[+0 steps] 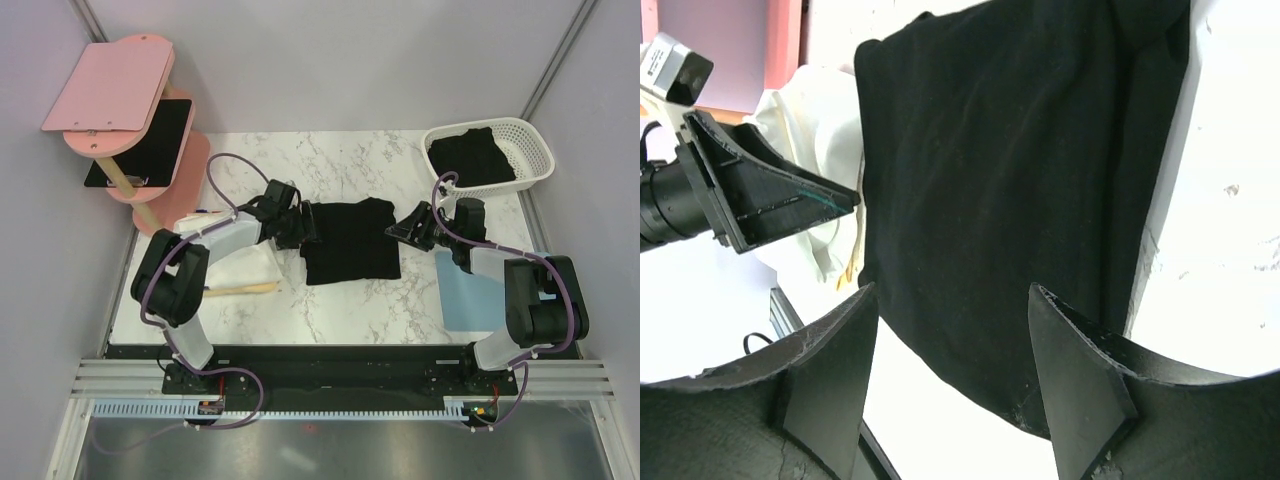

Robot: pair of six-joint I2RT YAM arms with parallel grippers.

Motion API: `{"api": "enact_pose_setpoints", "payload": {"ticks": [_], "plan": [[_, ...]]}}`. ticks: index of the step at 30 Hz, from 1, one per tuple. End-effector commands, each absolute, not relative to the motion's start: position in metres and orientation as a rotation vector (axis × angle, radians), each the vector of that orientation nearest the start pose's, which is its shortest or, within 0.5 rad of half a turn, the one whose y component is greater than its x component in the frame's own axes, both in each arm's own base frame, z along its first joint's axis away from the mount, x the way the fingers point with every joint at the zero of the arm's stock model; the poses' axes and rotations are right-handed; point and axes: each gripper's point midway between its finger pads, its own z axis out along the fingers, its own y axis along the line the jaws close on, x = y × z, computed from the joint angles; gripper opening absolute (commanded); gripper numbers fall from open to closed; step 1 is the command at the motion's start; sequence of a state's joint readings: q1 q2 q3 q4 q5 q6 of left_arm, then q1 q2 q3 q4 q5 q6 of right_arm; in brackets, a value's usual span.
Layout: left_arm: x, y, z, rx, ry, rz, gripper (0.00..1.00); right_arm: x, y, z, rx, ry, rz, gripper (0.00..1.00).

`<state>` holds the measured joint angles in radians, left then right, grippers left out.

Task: Fold and stack the t-shirts
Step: Put the neatly folded tshirt into the corner of the board with the left arm

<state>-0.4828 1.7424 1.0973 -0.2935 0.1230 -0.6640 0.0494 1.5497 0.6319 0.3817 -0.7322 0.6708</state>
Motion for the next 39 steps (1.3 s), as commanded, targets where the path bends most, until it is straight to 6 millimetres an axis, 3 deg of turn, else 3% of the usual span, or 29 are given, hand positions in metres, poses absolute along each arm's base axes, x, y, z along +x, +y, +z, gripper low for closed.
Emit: {"api": "enact_pose_setpoints", "payload": {"ticks": [1, 12, 16, 17, 21, 22, 25, 27, 33, 36, 37, 39], "plan": [[0.36, -0.249, 0.055, -0.168, 2.592, -0.666, 0.75, 0.349, 0.153, 0.1, 0.173, 2.135, 1.181, 0.69], [0.358, -0.261, 0.023, -0.161, 2.654, -0.705, 0.74, 0.347, 0.15, 0.099, 0.175, 2.144, 1.174, 0.7], [0.349, -0.287, 0.008, -0.094, 2.699, -0.764, 0.67, 0.348, 0.149, 0.097, 0.182, 2.142, 1.177, 0.7], [0.346, -0.292, 0.002, -0.081, 2.716, -0.768, 0.64, 0.348, 0.15, 0.096, 0.188, 2.144, 1.183, 0.7], [0.336, -0.314, -0.009, -0.035, 2.761, -0.825, 0.02, 0.348, 0.149, 0.098, 0.19, 2.137, 1.191, 0.7], [0.335, -0.314, -0.01, -0.036, 2.763, -0.823, 0.02, 0.348, 0.147, 0.099, 0.19, 2.133, 1.188, 0.7], [0.339, -0.31, 0.008, -0.037, 2.724, -0.795, 0.02, 0.348, 0.143, 0.105, 0.184, 2.124, 1.177, 0.7], [0.342, -0.305, 0.032, -0.018, 2.686, -0.771, 0.02, 0.348, 0.141, 0.11, 0.167, 2.114, 1.17, 0.73], [0.368, -0.299, 0.112, 0.039, 2.562, -0.732, 0.02, 0.346, 0.135, 0.125, 0.158, 2.081, 1.11, 0.98], [0.376, -0.294, 0.143, 0.06, 2.546, -0.692, 0.02, 0.344, 0.134, 0.131, 0.143, 2.068, 1.093, 0.98], [0.379, -0.291, 0.158, 0.058, 2.538, -0.684, 0.02, 0.346, 0.125, 0.131, 0.169, 2.062, 1.072, 0.98], [0.382, -0.284, 0.17, 0.054, 2.533, -0.656, 0.02, 0.345, 0.124, 0.127, 0.172, 2.067, 1.07, 0.98]]}}
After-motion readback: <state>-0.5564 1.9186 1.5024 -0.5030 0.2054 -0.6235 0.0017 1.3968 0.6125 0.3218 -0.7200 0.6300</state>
